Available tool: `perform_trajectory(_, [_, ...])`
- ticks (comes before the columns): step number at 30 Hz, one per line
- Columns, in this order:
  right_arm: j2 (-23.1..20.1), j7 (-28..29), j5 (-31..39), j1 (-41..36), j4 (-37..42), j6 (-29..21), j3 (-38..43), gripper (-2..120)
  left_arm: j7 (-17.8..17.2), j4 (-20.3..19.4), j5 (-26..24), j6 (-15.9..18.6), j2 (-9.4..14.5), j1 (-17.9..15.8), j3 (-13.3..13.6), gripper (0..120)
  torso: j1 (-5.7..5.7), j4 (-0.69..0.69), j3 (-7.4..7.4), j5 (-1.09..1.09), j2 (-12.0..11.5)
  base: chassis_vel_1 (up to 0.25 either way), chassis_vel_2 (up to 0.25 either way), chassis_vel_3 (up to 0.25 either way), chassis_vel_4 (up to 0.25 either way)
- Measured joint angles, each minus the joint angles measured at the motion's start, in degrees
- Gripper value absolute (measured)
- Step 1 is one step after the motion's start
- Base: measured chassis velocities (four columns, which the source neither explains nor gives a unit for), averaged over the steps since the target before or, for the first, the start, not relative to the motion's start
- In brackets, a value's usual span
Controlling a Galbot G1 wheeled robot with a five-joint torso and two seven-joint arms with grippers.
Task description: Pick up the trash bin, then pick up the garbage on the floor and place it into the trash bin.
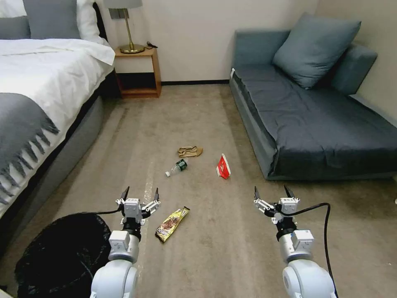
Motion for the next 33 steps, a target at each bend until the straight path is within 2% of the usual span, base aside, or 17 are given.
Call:
perform_trajectory(30, [0.0,0.0,0.0,0.0,0.0,0.0,0.0,100,-0.1,-0.2,0.0,-0.2,0.0,0.2,-0.2,100,0.0,0.0,0.0,-0.01,0.0,0.0,0.0,0.0,0.0])
perform_trajectory(33, [0.1,0.2,-0.2,-0.7,0.3,0.7,-0.2,100,-1.6,-3.1,-0.6,-4.8,0.6,3.7,-2.8,100,0.0,0.0,0.0,-0.01,0.0,0.0,0.0,0.0,0.0])
